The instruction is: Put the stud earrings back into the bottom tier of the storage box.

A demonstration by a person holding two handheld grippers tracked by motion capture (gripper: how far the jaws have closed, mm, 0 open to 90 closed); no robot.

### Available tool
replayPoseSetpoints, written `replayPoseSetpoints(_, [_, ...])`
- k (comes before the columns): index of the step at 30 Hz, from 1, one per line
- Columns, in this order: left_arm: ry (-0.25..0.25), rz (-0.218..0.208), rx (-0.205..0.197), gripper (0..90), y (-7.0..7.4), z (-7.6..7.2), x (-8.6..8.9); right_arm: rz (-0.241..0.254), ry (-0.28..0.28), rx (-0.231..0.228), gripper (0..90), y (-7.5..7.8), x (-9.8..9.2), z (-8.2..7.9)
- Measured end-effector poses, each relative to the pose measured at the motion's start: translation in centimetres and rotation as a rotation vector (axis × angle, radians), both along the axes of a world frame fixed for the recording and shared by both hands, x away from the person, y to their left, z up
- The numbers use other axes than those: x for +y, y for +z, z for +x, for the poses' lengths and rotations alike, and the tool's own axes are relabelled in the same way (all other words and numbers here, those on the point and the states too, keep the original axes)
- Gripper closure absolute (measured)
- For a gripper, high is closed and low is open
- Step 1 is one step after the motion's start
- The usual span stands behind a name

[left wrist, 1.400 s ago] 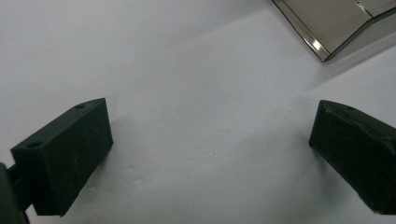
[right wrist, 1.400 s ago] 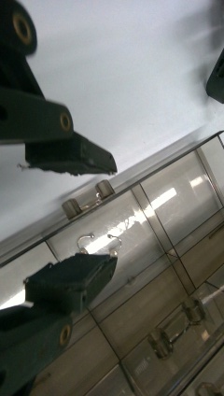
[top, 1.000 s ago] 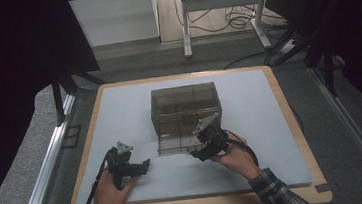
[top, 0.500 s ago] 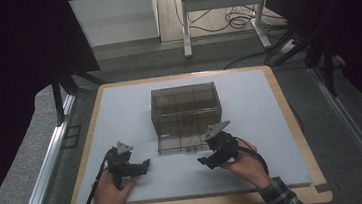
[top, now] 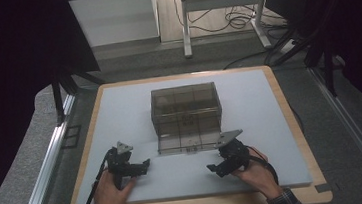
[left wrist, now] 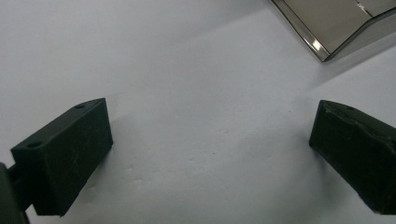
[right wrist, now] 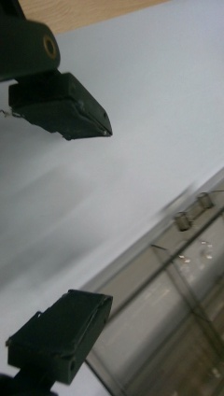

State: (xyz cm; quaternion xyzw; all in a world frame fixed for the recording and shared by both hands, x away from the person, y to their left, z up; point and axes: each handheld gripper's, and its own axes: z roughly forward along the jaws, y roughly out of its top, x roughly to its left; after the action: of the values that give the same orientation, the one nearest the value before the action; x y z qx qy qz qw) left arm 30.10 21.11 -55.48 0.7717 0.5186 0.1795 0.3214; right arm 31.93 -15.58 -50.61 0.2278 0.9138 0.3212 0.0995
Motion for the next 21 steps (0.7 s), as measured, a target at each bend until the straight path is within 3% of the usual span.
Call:
replayPoseSetpoints(5, [-0.001, 0.0, 0.0, 0.0, 0.0, 0.0, 0.0, 0.003, -0.029, -0.014, 11.0, -1.0, -1.0, -0.2])
replayPoseSetpoints(18, [0.002, -0.004, -0.002, 0.0, 0.0, 0.0, 0.0, 0.092, -0.077, -0.038, 8.6, -3.0, -3.7, -0.7])
replayPoseSetpoints(21, [0.002, -0.005, -0.003, 0.0, 0.0, 0.0, 0.0, 0.081, -0.081, -0.048, 8.5, -3.0, -3.6, -0.8])
